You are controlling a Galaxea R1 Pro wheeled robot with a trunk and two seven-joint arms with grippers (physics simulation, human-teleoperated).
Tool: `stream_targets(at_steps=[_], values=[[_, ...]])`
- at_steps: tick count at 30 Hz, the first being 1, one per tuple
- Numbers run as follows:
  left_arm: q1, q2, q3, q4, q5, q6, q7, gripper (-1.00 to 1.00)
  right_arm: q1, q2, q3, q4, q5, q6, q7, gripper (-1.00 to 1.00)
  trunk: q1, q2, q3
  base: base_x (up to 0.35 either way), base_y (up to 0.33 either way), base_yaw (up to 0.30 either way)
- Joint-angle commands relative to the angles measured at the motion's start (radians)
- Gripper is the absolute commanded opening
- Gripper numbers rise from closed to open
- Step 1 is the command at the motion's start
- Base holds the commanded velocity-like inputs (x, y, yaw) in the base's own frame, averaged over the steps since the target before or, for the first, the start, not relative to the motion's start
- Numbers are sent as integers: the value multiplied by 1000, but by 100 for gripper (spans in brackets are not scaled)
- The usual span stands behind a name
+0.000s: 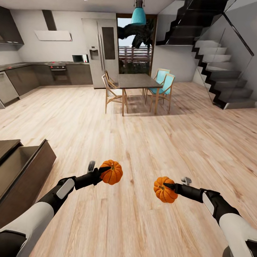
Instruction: Place each of the two pumpkins and all three candles from the living room inside a cabinet in the living room (use any cabinet), then make sure every cabinet is closed, and position the cauldron so it is next to a table in the living room.
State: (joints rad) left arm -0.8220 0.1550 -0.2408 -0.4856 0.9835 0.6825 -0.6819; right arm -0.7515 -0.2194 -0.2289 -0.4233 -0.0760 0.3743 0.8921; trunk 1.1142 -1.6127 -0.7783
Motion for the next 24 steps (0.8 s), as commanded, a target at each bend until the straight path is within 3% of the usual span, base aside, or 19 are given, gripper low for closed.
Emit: stream_targets(at_steps=[1,12,24], values=[[0,0,2,-1,7,3,-1,-100,0,0,-1,0,-4,1,0,-100,0,0,0,335,0,0],[0,0,2,-1,7,3,-1,-100,0,0,-3,-1,-4,0,1,-100,0,0,0,335,0,0],[0,0,2,-1,7,3,-1,-100,0,0,-3,0,-4,-12,1,-100,0,0,15,335,0,0]])
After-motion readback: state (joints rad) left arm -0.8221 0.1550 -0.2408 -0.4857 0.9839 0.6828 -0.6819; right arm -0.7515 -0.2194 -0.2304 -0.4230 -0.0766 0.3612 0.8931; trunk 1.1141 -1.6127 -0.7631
